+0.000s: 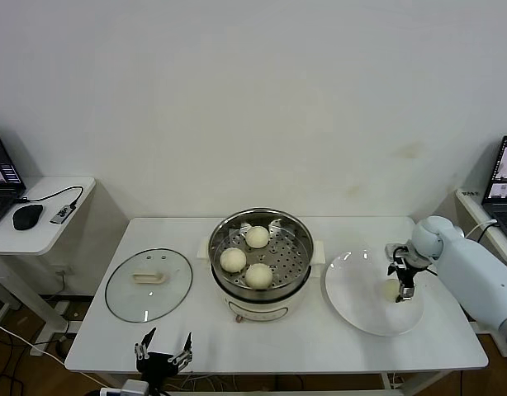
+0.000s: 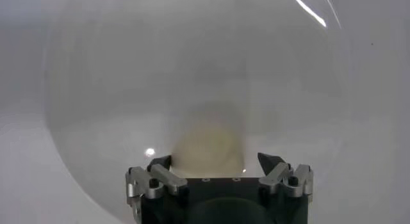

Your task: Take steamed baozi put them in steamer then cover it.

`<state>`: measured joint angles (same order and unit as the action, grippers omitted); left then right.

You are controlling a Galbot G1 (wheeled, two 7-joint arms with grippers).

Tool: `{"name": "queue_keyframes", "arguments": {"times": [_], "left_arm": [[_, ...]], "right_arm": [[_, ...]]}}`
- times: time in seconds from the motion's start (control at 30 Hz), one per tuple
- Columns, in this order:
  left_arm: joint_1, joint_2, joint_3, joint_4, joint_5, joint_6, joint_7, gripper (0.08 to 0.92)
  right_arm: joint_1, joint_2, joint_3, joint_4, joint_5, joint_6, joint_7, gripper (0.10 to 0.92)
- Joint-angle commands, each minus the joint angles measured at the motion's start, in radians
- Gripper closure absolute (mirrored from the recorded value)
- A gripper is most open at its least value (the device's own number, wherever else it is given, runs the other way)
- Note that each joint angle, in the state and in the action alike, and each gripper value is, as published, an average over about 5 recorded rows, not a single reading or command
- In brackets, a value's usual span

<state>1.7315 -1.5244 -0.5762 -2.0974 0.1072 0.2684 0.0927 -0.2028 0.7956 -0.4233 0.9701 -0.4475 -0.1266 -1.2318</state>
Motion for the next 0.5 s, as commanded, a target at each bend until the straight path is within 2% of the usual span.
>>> {"name": "queue_keyframes", "arguments": {"times": [0.03, 0.17, 0.5], "left_arm": [[-0.001, 0.000, 0.001, 0.000, 0.001, 0.001, 0.000, 0.177], [-0.002, -0.001, 0.002, 0.001, 0.001, 0.001, 0.000, 0.177], [-0.001, -0.001, 0.003, 0.000, 0.002, 0.001, 0.000, 0.177]], "right_arm": [[-0.001, 0.001, 0.004, -0.004, 0.000, -0.001, 0.005, 0.203], [-0.002, 0.000, 0.005, -0.005, 0.007, -0.001, 0.007, 0.229], [0.005, -0.011, 0.006, 0.005, 0.034, -0.012, 0.001, 0.509]]}}
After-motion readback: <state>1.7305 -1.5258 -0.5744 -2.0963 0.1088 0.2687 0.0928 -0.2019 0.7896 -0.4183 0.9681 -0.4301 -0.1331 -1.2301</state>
